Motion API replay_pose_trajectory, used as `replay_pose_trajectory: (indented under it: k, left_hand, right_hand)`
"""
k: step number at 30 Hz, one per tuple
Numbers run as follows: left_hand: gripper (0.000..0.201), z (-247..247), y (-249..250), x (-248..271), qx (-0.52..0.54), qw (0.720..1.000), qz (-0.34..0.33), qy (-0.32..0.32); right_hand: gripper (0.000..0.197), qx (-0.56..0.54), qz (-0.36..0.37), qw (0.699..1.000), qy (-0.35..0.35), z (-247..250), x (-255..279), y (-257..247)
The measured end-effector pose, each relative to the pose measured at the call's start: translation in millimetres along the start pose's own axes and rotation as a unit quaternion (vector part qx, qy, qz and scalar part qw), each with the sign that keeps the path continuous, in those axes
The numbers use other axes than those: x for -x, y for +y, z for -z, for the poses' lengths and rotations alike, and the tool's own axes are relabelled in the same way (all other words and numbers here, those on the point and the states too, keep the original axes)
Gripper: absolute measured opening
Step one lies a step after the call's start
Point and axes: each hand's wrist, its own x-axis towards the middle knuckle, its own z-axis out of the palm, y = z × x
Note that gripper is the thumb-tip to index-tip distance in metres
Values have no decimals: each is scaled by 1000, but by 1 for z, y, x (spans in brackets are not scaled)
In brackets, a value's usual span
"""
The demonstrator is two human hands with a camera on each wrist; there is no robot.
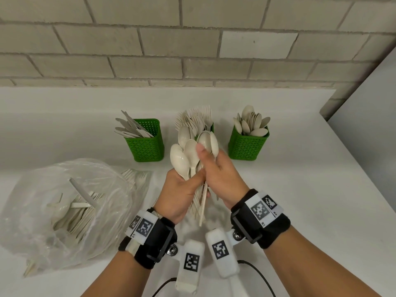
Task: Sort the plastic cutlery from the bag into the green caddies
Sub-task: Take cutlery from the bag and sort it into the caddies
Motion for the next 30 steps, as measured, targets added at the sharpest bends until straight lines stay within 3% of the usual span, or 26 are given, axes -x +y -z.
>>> replay_pose_trajectory:
  k: [2,5,8,13,16,18,19,23,26,28,30]
  left_hand:
    - [12,3,0,-1,-24,1000,4,-9]
    - [25,6,4,1,-32,999,27,-28]
    - [27,5,2,2,-18,999,38,-22]
    - [19,8,-11,0,-28,998,51,15]
    - [10,16,-14,-5,-46,996,8,80]
    - [9,19,-6,-10,-37,994,-36,99]
    - [3,18,0,-13,-32,995,-58,79]
    - [38,4,25,-15,-51,991,-116,-38]
    - [27,-3,25,-10,-92,986,-122,-71]
    - [21,2,21,-7,-105,982,-125,-96]
    - [43,7,19,-8,-163,970,-127,-126]
  right_hand:
    - [54,22,4,1000,-16,4,0,5]
    - [49,1,-3,1000,22,10,1,7]
    - [35,-103,-43,989,98,15,-4,2]
    - [19,-218,-50,969,109,30,-18,-16]
    - [15,-150,-14,981,124,44,-21,-15]
    - [19,-50,9,995,80,47,-15,-7]
    - [22,-7,20,999,49,44,-10,-3]
    - [25,67,72,995,-4,28,2,15]
    - [33,59,87,994,-26,22,5,21]
    - [24,77,97,991,-43,22,5,21]
    - [22,89,94,991,-45,21,3,21]
